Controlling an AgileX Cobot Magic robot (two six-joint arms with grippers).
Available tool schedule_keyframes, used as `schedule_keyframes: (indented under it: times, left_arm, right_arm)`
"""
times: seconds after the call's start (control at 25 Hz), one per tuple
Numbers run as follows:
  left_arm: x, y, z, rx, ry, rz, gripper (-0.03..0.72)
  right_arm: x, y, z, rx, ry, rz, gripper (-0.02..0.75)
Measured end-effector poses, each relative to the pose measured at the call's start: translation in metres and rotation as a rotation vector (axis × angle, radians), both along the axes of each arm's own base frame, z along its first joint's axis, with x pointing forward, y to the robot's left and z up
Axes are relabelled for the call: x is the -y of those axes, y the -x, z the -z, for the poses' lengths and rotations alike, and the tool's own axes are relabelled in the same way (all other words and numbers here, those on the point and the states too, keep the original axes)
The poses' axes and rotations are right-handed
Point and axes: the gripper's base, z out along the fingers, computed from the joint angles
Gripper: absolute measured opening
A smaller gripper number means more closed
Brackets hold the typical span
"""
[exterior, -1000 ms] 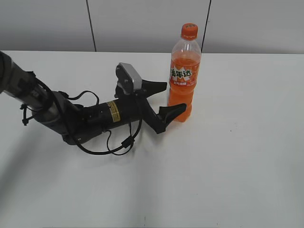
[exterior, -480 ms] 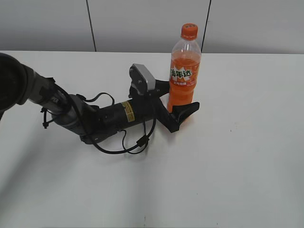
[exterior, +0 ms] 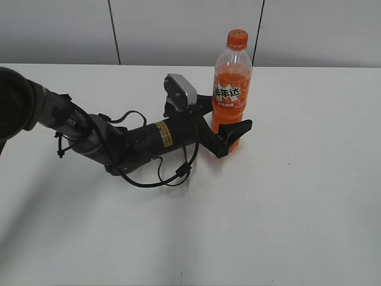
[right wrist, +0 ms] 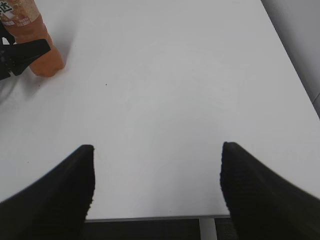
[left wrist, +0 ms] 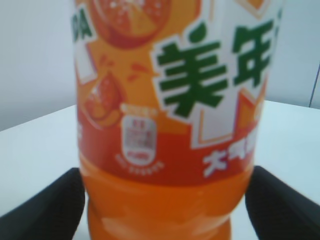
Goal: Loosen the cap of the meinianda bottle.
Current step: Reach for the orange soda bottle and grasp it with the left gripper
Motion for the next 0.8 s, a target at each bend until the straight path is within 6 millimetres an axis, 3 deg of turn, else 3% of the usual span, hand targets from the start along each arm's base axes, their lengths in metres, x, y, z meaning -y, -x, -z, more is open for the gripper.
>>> schedule_keyframes:
  times: [0.8]
  left_arm:
    - [0.0023,-0.0059,-0.0031,-0.018,-0.004,-0.013,0.592]
  right_arm:
    - [0.0000,0.0000,0.0000,0.000,0.000,0.000,0.586]
